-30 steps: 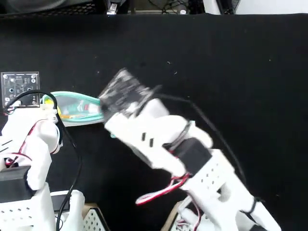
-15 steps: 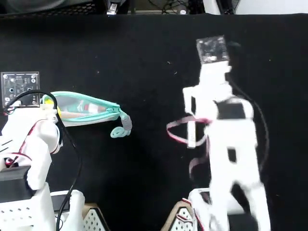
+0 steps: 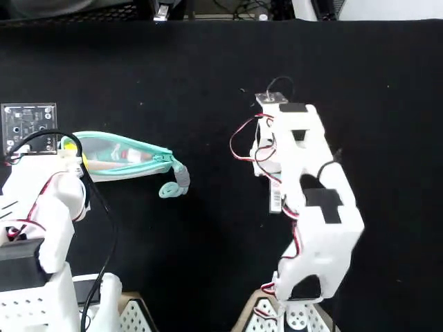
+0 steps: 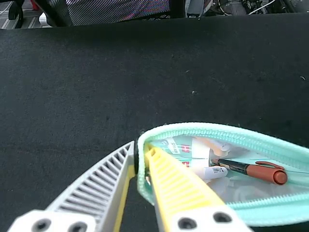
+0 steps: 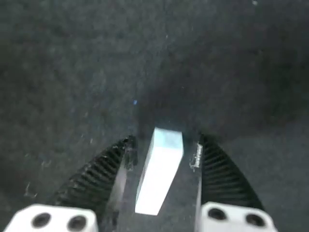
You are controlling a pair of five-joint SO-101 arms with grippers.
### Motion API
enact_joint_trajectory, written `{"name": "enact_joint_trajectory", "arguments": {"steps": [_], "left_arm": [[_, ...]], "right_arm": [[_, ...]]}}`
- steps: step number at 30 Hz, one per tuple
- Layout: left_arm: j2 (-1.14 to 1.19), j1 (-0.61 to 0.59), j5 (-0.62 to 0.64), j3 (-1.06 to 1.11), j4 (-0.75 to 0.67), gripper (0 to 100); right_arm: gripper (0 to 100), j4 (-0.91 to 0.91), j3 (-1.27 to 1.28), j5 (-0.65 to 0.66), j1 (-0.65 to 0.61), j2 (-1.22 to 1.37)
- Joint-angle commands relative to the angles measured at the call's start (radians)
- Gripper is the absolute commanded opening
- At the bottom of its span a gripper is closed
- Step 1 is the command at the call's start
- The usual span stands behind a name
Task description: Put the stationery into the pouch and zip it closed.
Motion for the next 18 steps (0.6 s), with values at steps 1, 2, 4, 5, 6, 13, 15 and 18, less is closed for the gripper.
{"name": "enact_joint_trajectory", "arguments": {"steps": [1,2,4,5,6,13,15,18], "left_arm": [[0.029,0.018,-0.008,0.110,0.006,3],[0.029,0.018,-0.008,0.110,0.006,3],[0.029,0.018,-0.008,0.110,0.006,3],[0.029,0.018,-0.008,0.110,0.006,3],[0.029,0.018,-0.008,0.110,0.006,3],[0.029,0.018,-0.008,0.110,0.006,3],[0.029,0.018,-0.008,0.116,0.005,3],[0.029,0.018,-0.008,0.140,-0.031,3]], "right_arm": [[19.8,-0.018,-0.053,0.003,0.008,0.016],[19.8,-0.023,-0.053,0.003,0.008,0.021],[19.6,-0.026,-0.047,0.003,0.008,0.022],[18.3,-0.026,-0.047,0.003,0.008,0.022],[14.5,-0.026,-0.047,0.003,0.008,0.022],[1.3,-0.018,-0.044,-0.003,0.005,0.010],[1.2,-0.018,-0.012,0.000,0.005,-0.021],[1.2,-0.049,0.085,0.002,-0.003,-0.145]]}}
